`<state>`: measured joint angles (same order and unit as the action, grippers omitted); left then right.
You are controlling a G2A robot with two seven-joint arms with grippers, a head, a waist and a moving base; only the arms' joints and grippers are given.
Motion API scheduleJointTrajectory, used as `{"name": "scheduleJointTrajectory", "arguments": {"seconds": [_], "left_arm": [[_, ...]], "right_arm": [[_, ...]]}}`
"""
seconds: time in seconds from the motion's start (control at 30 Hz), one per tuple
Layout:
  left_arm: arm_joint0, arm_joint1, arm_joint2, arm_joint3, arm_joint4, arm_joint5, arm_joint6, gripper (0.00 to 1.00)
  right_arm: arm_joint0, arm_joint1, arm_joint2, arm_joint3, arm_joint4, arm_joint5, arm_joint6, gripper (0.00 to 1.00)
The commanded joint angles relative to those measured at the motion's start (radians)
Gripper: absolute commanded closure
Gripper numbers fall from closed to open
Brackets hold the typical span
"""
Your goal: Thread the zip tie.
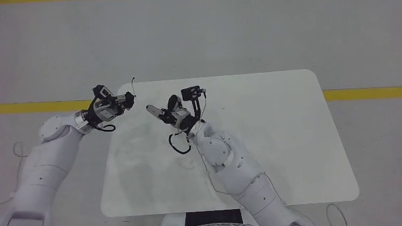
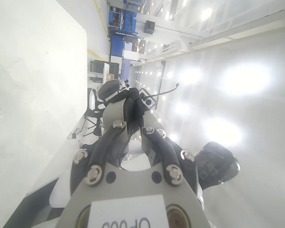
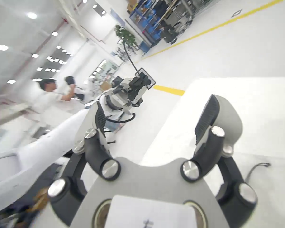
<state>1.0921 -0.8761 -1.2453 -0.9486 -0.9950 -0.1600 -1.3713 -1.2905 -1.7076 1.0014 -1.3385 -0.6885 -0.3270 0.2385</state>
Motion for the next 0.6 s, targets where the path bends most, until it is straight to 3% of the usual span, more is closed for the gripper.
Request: {"name": "scheduleJointTrajectory", "arguments": {"seconds": [0.0, 0.1, 0.17, 0.23, 0.5, 0.57], "left_arm": [[-0.006, -0.001, 0.003, 0.011, -0.006, 0.002, -0.019, 1.0], [-0.004, -0.001, 0.017, -0.002, -0.023, 0.012, -0.019, 1.0], [-0.001, 0.0, 0.035, -0.015, -0.043, 0.043, -0.019, 1.0], [-0.009, 0.001, 0.037, 0.005, -0.048, 0.031, -0.019, 1.0], [-0.008, 0.0, 0.037, 0.005, -0.047, 0.032, -0.01, 1.0], [0.001, -0.001, 0.04, -0.012, -0.041, 0.036, 0.018, 1.0]], "right_arm": [[0.025, 0.001, 0.011, 0.029, 0.137, -0.013, 0.078, 0.0], [0.061, 0.0, 0.013, 0.071, 0.302, -0.013, 0.17, 0.0], [0.089, -0.002, 0.017, 0.109, 0.448, -0.013, 0.239, 0.0], [0.089, -0.002, 0.017, 0.109, 0.448, -0.013, 0.239, 0.0], [0.086, -0.002, 0.018, 0.113, 0.45, -0.008, 0.237, 0.0], [0.075, -0.002, 0.023, 0.13, 0.537, -0.011, 0.257, 0.0]]}}
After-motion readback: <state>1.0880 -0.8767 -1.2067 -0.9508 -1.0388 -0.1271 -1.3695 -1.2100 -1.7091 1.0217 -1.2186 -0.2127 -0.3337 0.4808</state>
